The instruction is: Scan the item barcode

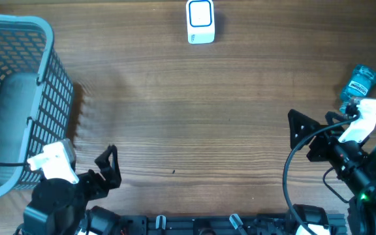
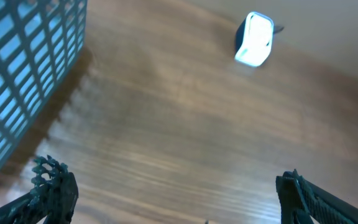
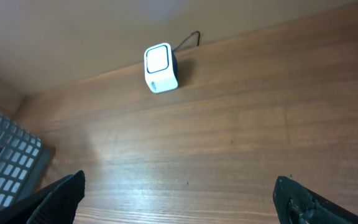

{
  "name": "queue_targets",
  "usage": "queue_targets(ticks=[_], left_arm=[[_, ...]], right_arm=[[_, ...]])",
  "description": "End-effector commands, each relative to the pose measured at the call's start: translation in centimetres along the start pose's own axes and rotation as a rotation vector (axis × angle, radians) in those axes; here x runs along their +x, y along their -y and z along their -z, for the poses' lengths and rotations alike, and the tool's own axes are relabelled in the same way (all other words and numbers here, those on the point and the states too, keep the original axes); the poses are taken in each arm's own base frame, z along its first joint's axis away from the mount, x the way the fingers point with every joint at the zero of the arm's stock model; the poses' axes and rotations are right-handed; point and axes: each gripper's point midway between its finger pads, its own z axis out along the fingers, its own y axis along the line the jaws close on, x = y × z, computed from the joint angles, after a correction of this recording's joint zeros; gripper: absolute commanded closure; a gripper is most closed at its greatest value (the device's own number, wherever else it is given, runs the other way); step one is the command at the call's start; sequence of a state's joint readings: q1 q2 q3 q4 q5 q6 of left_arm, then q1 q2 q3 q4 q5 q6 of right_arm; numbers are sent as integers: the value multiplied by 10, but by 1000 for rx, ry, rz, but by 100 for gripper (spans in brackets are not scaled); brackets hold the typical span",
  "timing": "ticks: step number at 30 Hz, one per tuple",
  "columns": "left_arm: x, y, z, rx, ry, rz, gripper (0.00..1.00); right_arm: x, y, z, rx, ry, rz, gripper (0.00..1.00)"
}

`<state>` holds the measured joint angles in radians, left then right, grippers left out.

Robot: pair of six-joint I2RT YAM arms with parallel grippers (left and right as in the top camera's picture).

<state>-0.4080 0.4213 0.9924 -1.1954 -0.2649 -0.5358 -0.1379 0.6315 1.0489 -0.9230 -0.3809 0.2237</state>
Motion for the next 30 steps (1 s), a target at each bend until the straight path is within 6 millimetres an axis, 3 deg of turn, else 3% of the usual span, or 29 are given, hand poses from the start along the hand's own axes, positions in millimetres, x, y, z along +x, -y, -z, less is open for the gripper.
queue_targets(ticks=[1,11,14,16,18,23,30], left_arm=[[4,-8,2,-34,-14,-11,0],[11,-14,2,-63,-40,-23,0],[1,-24,7,-104,31,14,0],[-23,-28,5,-121,173,92,0],[-34,-25,1,-104,249,85,0],[-50,-26,-20,-45,452,71,0],[-35,-41,-74,45,594,90,0]], right_arm=[[6,0,-3,-1,-26,-25,0],[9,2,-5,2,-40,-31,0],[9,2,-5,2,-40,-31,0],[9,2,-5,2,-40,-31,0],[9,2,-5,2,-40,-31,0],[9,2,-5,2,-40,-31,0],[9,2,-5,2,-40,-31,0]])
